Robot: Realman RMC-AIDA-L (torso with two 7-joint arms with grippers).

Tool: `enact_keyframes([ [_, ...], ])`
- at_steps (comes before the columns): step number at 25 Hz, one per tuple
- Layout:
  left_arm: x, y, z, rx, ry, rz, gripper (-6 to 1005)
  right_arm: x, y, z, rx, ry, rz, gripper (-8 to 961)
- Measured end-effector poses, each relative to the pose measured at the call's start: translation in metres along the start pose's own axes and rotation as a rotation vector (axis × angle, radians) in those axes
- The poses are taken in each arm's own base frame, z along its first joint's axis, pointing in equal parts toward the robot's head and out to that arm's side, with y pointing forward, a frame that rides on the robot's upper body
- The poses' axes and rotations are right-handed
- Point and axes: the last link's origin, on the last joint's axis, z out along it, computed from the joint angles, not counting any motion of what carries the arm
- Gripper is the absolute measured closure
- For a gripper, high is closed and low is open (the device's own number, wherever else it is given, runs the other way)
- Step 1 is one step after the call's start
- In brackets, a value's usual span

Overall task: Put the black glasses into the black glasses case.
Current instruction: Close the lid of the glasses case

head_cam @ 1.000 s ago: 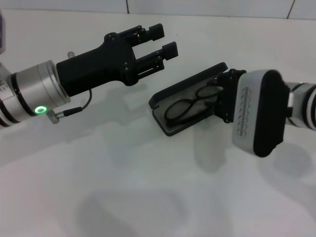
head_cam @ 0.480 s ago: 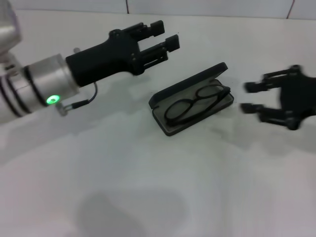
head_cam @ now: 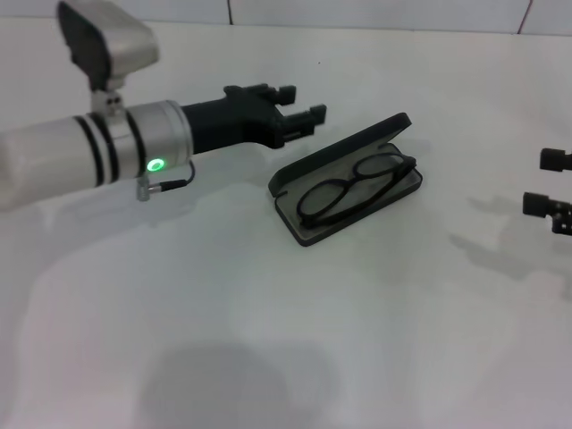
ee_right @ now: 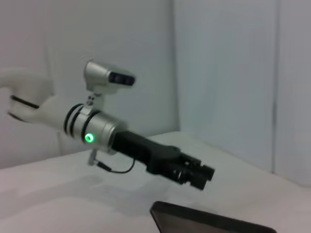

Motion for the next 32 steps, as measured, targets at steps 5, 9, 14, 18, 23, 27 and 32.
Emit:
enact_keyframes([
  [5,0.003,0.008,0.017,-0.019,-0.065,0.047,403,0.013,0.0,0.0,0.024,0.004,0.03,317],
  [9,0.004,0.014,0.022,-0.044,-0.078,0.063,403,0.016,-0.002,-0.001,0.04,0.009,0.033,313],
  [14,0.001,0.026,0.029,-0.098,-0.12,0.1,403,0.016,-0.003,-0.001,0.046,0.01,0.033,312],
  [18,-0.005,0.032,0.032,-0.121,-0.152,0.124,404,0.015,-0.006,0.001,0.057,0.014,0.03,312],
  [23,-0.005,0.034,0.033,-0.125,-0.145,0.116,404,0.015,-0.007,0.001,0.063,0.015,0.029,312],
  [27,-0.005,0.034,0.032,-0.124,-0.139,0.113,404,0.016,-0.007,0.0,0.068,0.015,0.03,312],
  [32,-0.008,0.041,0.035,-0.157,-0.172,0.138,405,0.017,-0.008,-0.001,0.077,0.018,0.032,312],
])
